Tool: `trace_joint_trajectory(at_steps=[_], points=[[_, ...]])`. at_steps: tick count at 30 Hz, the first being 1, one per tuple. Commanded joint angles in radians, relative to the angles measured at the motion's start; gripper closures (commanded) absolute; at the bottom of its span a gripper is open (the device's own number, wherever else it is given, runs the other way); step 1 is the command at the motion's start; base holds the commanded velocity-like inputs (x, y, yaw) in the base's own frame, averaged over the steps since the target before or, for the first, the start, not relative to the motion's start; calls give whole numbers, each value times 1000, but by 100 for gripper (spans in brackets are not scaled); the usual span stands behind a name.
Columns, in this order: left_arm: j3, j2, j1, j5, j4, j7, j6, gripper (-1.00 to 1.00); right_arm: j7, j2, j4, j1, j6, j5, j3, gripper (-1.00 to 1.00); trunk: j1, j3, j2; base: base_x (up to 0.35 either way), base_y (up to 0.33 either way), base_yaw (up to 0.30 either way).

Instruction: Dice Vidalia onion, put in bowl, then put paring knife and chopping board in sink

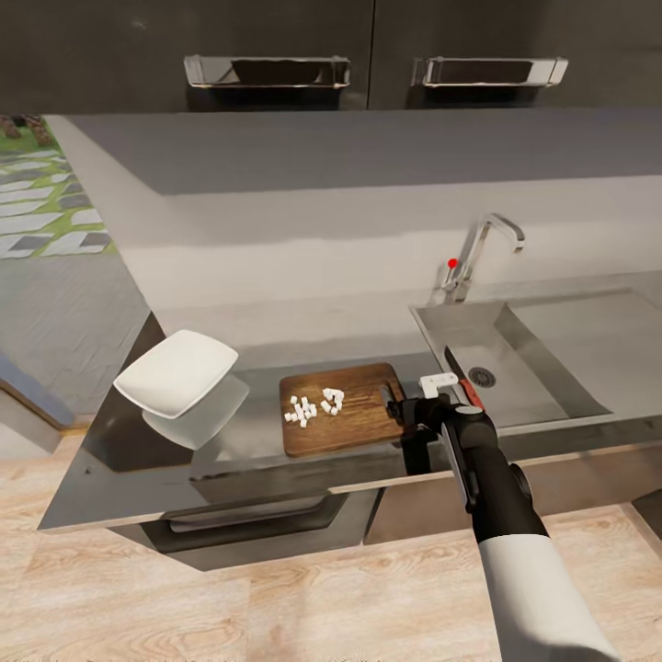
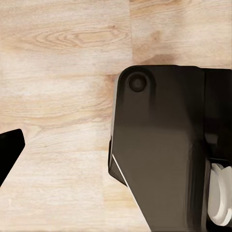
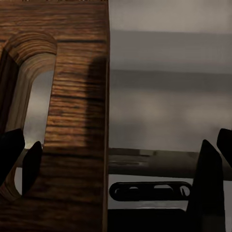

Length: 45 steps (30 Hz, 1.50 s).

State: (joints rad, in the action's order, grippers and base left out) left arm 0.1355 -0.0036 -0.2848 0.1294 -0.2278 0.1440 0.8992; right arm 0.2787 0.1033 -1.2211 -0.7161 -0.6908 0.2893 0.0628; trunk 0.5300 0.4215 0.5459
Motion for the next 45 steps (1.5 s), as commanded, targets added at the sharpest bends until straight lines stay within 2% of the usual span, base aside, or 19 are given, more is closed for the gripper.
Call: trace_joint_trajectory(at_steps=[1,3,4,27,37,45], points=[[9,1,-1,10,-2,3,1,-100,9,1,18,0,-3,19,3,-100,1,3,1,0,0,0],[9,1,-1,10,-2,3,1,-100,8,1,18,0,-3,19,2,-100,1,4,1,0,0,0],[9,1,-1,10,-1,3,1,-100,8,1,18,0,-3,19,3,100,1,4,1,0,0,0],[9,1,-1,9,4,3,1,-100,8,1,18,0,-3,21,3,100,1,4,1,0,0,0],[9,1,-1,9,5,3,1,-100,8,1,18,0,-3,21,3,100,1,-4,1,0,1,0],[9,1,-1,10,5,3,1,-100,8,0,18,0,-3,21,3,100,1,-11,1,0,227,0]])
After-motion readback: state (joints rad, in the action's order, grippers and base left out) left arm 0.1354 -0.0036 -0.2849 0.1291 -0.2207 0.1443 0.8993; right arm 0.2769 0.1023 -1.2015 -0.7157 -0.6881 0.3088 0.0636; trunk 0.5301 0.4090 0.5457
